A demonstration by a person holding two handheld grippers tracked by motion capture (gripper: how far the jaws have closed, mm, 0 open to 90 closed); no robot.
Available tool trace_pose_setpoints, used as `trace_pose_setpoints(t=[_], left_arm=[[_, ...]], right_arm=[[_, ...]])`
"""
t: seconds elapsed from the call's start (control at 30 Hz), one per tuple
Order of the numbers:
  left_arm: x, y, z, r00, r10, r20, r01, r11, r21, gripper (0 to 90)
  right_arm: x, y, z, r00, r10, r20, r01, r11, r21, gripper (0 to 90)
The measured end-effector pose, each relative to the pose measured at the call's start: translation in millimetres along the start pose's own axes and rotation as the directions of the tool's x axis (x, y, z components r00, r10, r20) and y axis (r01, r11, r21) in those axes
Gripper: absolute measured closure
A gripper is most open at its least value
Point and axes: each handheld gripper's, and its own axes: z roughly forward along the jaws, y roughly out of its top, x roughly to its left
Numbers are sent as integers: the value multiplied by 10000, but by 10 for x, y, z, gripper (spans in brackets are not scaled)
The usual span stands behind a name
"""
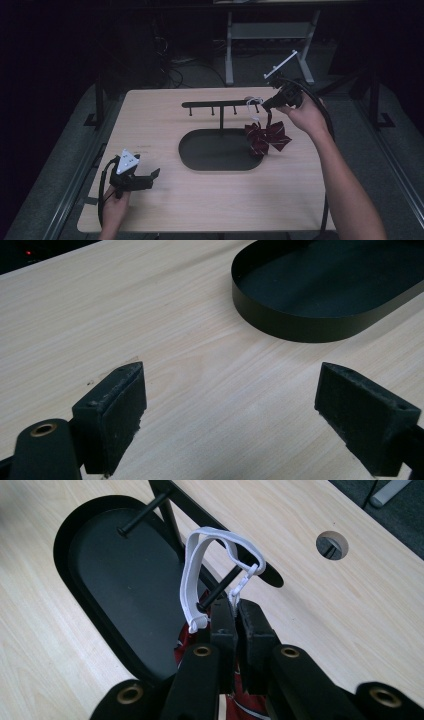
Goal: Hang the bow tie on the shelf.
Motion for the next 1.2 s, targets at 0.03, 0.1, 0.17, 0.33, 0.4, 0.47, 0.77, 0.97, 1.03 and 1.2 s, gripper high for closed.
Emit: trace_pose_setpoints(t=[0.03,0.1,0.17,0.33,0.4,0.47,0.77,0.97,1.03,1.2], left_arm=[[0,-1,1,10000,-8,0,8,10000,0,131],[1,-1,4,10000,5,4,-5,10000,4,131],[0,0,2,10000,3,-2,-3,10000,8,131],[1,0,2,10000,15,-3,-15,10000,22,131],[5,-2,3,10000,44,-2,-44,10000,37,131],[4,-2,5,10000,22,4,-22,10000,31,131],[8,-4,2,10000,-6,3,6,10000,48,131],[14,-6,0,10000,-44,7,44,10000,28,131],[18,-8,2,10000,-47,16,47,10000,11,131],[17,-6,7,10000,-29,27,29,10000,63,131]], right_arm=[[-9,-10,15,10000,24,-20,-24,10000,-6,861],[-26,-24,45,10000,-1,-9,1,10000,94,861],[-32,-36,67,9999,66,-83,-65,9999,125,861],[-43,-59,117,9998,88,-151,-86,9998,154,860],[-49,-68,131,9998,108,-175,-105,9998,159,860],[-55,-75,140,9997,117,-208,-114,9998,146,859],[-76,-119,205,9992,188,-363,-182,9997,155,857],[-89,-149,262,9987,238,-457,-225,9994,279,855],[-101,-162,273,9985,234,-485,-220,9993,304,856],[-117,-198,285,9980,321,-544,-303,9990,330,855]])
